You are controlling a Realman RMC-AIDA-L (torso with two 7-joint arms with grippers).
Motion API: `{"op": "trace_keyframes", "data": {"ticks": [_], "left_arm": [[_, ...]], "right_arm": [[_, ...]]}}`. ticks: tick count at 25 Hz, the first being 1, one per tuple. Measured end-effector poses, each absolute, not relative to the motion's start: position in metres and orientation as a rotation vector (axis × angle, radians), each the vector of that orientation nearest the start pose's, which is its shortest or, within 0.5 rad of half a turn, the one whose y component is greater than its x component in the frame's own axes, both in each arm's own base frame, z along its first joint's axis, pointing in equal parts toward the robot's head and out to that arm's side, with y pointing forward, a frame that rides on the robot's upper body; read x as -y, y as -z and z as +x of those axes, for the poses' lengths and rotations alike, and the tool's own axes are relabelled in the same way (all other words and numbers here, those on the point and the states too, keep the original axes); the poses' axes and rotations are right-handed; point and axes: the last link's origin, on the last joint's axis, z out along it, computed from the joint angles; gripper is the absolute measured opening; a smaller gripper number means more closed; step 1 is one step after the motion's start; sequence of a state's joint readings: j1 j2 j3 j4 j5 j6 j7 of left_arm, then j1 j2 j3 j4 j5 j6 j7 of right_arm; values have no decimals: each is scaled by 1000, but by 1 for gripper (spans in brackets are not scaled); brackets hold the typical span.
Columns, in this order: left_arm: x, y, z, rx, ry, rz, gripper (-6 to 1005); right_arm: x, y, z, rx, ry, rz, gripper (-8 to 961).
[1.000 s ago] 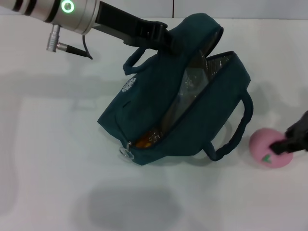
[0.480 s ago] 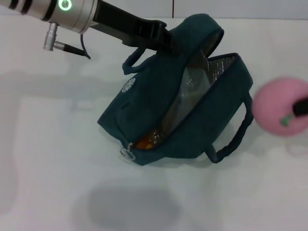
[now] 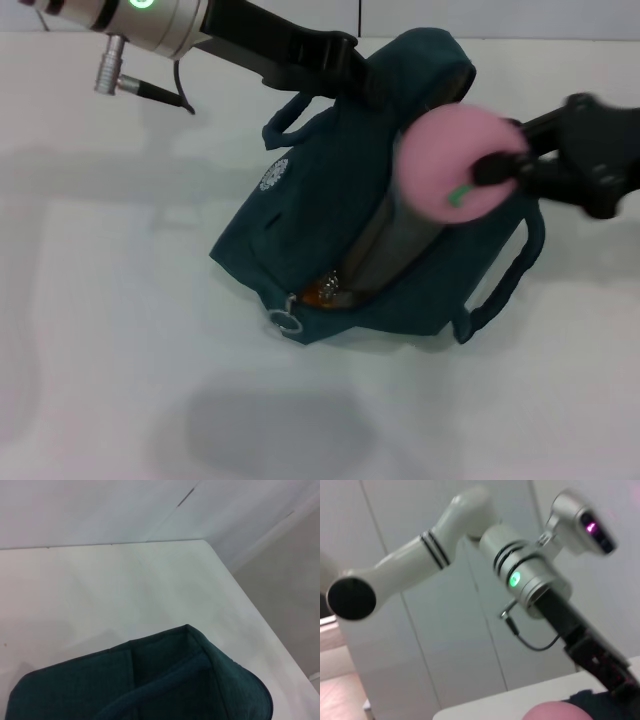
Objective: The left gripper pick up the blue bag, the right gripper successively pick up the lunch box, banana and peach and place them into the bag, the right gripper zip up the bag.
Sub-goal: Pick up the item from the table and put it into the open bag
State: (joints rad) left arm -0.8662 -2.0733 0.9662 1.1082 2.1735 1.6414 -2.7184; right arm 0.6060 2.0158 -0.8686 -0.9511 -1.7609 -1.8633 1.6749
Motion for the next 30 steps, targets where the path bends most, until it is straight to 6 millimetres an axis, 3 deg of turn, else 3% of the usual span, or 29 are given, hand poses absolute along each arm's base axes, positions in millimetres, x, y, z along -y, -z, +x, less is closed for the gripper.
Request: {"op": "trace_keyframes", "data": {"ticks": [8, 12, 24, 30], "left_arm": [[-392, -24, -90, 1445, 318, -2718, 54], [-392, -24, -89, 1445, 320, -2719, 54], [-392, -25, -90, 1444, 318, -2716, 54], [-392, -24, -90, 1439, 319, -2719, 54]], "right_arm": [[-343, -1, 151, -211, -748, -3078, 51], [-347, 17, 144, -168, -647, -3089, 57], [-348, 21, 151, -319, -397, -3164, 77], [-354, 23, 146, -339, -453, -3109, 87]]}}
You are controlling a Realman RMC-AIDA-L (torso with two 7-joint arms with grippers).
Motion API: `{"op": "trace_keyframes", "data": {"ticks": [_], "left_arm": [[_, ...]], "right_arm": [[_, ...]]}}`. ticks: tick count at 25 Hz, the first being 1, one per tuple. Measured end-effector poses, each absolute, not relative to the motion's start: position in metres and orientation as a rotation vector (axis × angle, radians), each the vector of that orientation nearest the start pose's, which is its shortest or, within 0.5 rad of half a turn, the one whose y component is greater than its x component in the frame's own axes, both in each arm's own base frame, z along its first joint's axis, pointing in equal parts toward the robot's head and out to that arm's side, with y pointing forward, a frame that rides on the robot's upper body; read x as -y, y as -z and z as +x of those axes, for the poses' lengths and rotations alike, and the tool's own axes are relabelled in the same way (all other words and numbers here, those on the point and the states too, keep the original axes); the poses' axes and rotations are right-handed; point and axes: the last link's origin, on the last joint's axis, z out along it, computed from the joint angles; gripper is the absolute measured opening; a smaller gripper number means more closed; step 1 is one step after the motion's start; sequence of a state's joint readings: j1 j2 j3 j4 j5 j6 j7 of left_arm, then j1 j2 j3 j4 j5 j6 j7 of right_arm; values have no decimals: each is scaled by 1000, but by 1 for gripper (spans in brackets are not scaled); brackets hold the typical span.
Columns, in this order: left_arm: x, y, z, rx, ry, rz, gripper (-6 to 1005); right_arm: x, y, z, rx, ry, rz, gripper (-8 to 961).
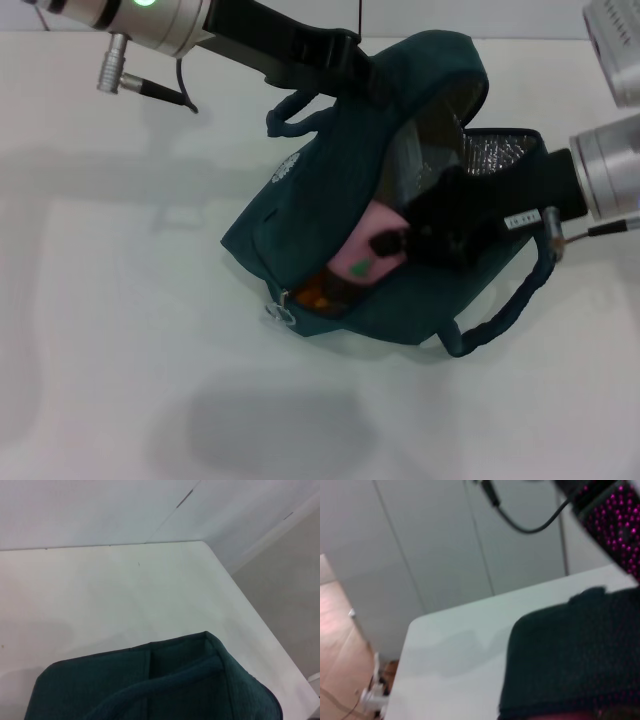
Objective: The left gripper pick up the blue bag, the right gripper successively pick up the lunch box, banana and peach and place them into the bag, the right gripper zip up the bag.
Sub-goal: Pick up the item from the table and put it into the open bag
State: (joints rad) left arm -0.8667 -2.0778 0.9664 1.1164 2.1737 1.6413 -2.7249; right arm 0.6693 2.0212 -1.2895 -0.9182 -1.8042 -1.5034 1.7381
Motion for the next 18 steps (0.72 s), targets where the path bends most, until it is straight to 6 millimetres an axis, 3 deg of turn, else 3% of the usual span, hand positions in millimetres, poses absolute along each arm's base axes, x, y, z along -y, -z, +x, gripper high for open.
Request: {"op": "trace_keyframes", "data": {"ticks": [7, 13, 18], "left_arm": [[-391, -24, -92, 1443, 317, -2718, 54], [-391, -23, -94, 1445, 316, -2718, 54], [-391, -23, -96, 1443, 314, -2719, 54]], "right_arm": [[-357, 21, 146, -352, -492, -3080, 99], [-354, 18, 145, -372, -570, -3065, 357], [-349, -10, 151, -337, -816, -2959, 536]]}}
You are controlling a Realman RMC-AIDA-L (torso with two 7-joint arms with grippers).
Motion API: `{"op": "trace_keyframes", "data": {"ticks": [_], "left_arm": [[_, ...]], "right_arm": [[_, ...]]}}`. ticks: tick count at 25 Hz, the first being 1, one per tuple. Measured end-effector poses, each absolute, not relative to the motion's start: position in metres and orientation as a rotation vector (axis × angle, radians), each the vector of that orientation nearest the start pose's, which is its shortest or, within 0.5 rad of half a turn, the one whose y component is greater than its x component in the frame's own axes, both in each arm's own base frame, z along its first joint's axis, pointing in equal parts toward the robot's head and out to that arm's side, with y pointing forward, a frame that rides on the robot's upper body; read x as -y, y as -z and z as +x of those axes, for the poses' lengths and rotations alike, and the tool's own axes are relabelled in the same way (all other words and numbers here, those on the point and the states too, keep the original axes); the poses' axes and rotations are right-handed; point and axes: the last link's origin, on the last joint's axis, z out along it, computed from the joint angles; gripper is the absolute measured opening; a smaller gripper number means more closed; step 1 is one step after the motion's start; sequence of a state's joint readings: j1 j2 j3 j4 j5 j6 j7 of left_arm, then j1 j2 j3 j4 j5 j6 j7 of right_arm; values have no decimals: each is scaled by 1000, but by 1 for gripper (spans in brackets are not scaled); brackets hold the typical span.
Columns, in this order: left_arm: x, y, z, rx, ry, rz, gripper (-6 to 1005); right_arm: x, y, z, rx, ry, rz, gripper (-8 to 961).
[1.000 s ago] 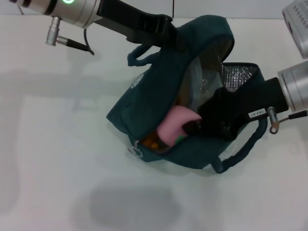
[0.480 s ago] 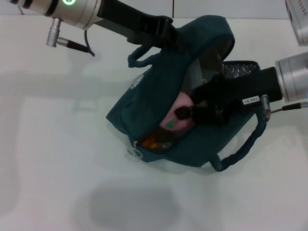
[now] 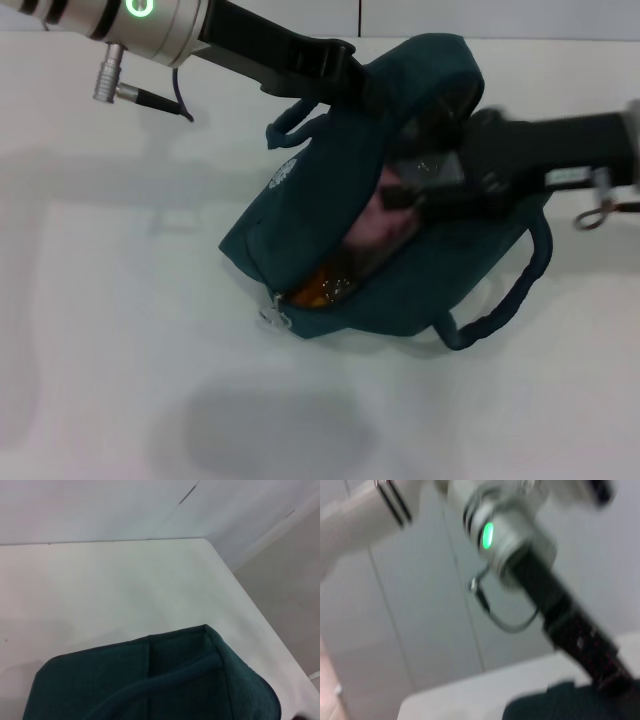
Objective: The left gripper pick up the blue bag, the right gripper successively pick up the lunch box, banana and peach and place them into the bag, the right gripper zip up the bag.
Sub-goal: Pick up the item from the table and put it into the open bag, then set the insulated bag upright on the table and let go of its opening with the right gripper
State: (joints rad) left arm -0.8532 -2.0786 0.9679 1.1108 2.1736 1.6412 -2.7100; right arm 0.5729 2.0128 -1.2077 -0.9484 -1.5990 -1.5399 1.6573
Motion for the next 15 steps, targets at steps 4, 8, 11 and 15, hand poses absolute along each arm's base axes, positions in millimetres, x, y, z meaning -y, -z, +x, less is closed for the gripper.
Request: {"op": "trace_keyframes", "data": {"ticks": [4, 8, 11, 15], "left_arm": [[-390, -23, -96, 1442, 314, -2720, 54], [-390, -22, -96, 1443, 313, -2721, 54], [-390, -22, -96, 1445, 313, -2722, 54], [-389, -22, -98, 1452, 314, -2719, 54]], "right_arm": [[-348, -30, 162, -361, -878, -2898, 599], [-342, -37, 173, -397, -891, -2904, 662], [-327, -53, 189, -383, -972, -2860, 693], [-304, -71, 227, -428, -992, -2756, 692]]}}
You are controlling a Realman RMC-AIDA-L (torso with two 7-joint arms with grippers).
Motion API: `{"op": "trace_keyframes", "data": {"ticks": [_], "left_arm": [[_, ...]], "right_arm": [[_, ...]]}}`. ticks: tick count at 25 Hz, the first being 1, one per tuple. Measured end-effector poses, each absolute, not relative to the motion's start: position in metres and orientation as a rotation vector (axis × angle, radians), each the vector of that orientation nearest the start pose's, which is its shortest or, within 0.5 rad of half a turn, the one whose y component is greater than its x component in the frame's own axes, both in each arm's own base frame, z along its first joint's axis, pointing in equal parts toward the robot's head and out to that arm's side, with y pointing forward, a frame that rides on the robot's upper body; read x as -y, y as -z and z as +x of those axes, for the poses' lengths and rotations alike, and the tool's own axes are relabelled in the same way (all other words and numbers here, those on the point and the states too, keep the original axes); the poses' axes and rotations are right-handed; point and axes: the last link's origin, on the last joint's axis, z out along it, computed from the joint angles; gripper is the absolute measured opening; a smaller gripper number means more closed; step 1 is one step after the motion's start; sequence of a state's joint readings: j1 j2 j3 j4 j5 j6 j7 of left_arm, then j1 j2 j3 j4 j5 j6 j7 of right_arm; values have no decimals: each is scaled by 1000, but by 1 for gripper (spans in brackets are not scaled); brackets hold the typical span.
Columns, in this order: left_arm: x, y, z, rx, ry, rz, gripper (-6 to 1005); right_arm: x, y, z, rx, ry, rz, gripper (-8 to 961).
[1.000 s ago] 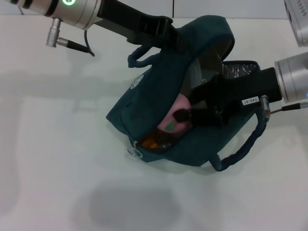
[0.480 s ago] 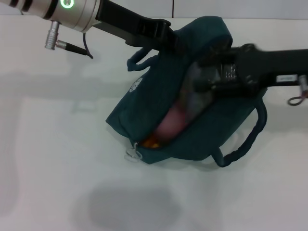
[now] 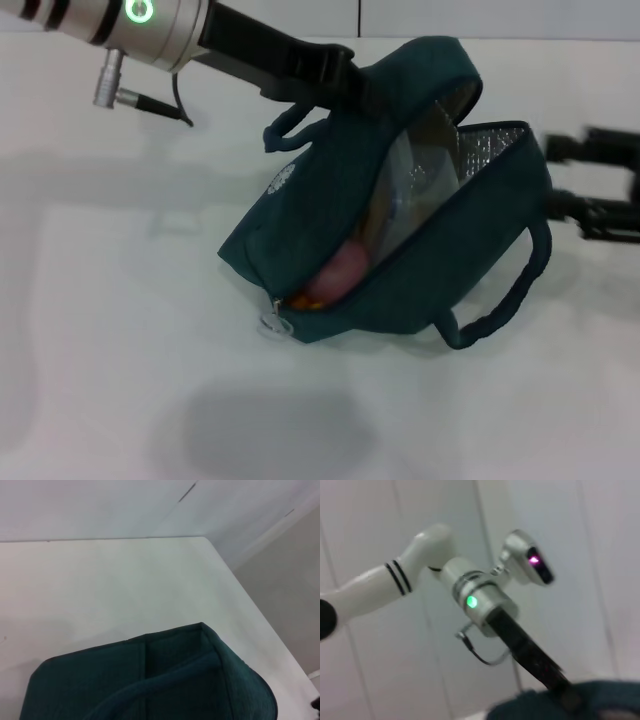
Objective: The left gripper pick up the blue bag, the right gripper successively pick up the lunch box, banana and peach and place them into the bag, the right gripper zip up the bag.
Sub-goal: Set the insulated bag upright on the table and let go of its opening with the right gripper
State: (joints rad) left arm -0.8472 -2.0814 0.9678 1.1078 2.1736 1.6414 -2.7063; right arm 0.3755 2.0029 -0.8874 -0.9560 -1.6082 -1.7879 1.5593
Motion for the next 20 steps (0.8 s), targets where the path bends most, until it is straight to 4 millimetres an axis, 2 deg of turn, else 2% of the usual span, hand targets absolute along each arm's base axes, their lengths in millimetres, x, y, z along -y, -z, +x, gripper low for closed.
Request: {"op": "trace_keyframes", "data": {"ticks": [4, 7, 11, 14, 17, 18, 20], "left_arm": [[-388, -21, -101, 1463, 313, -2712, 54], [-388, -21, -102, 1465, 314, -2711, 54], [-388, -21, -102, 1464, 313, -2711, 54], [-388, -21, -102, 1465, 313, -2711, 54], [-388, -21, -102, 1466, 313, -2710, 54], [-388, -21, -103, 1469, 313, -2708, 54], [-387, -21, -105, 1475, 311, -2706, 54]], "right_arm": [[-288, -62, 268, -591, -810, -2738, 690], [-283, -48, 282, -670, -733, -2744, 689], [-293, -26, 279, -710, -705, -2774, 689], [-314, -10, 274, -709, -636, -2742, 688], [-330, -3, 274, -722, -600, -2678, 688], [-341, -4, 273, -723, -615, -2610, 687], [-344, -5, 272, -718, -638, -2580, 687]]}}
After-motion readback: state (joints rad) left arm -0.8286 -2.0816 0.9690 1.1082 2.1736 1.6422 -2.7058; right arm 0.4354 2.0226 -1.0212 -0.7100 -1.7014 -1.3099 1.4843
